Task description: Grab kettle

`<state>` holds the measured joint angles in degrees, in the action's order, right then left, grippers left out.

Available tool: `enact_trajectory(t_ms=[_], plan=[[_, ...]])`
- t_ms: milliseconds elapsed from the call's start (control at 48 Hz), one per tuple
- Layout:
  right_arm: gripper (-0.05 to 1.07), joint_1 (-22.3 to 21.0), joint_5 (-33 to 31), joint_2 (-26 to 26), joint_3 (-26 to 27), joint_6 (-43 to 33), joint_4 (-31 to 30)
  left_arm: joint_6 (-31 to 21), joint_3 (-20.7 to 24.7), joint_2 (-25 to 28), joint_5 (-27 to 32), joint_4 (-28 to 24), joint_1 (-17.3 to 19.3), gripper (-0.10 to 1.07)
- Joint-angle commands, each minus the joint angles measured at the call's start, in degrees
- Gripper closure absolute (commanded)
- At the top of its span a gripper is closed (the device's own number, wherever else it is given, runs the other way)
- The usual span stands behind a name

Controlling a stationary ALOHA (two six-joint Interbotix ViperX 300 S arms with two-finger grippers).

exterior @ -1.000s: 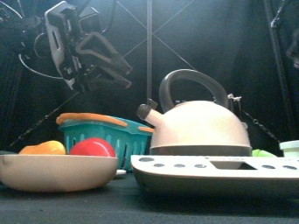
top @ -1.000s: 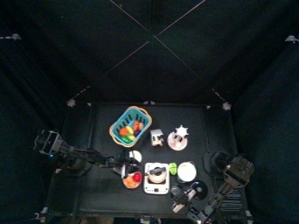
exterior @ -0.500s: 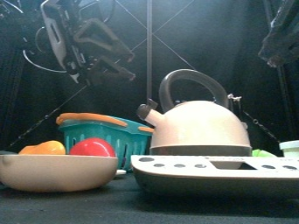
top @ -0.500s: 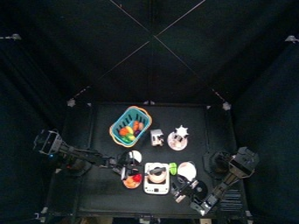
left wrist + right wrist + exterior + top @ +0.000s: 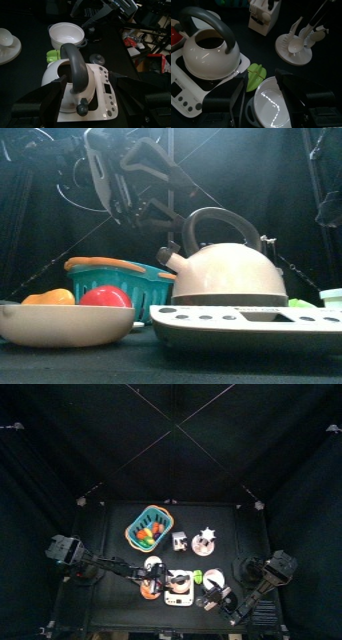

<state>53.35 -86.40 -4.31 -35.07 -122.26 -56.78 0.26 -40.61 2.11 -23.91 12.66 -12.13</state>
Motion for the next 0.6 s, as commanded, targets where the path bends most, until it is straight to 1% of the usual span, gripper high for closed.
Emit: enact_trajectory(t_ms=[0, 167, 417, 583], plan=[[0.19, -0.26, -0.53, 2.37, 0.26, -0.18, 0.44, 0.09, 2.37, 0.53, -0.26, -0.35, 0.88, -0.01], [0.19, -0.35, -0.44, 2.37, 0.18, -0.18, 0.35, 0.18, 3.43, 2.37, -0.26, -0.44, 2.46, -0.01], [0.19, -0.35, -0.53, 2.11, 0.0, -0.18, 0.44, 0.0, 4.92, 4.13, -0.26, 0.18, 2.99, 0.0], [0.19, -0.44, -0.44, 1.93, 0.0, -0.26, 0.44, 0.0, 5.01, 4.31, -0.26, 0.62, 3.08, 0.05]])
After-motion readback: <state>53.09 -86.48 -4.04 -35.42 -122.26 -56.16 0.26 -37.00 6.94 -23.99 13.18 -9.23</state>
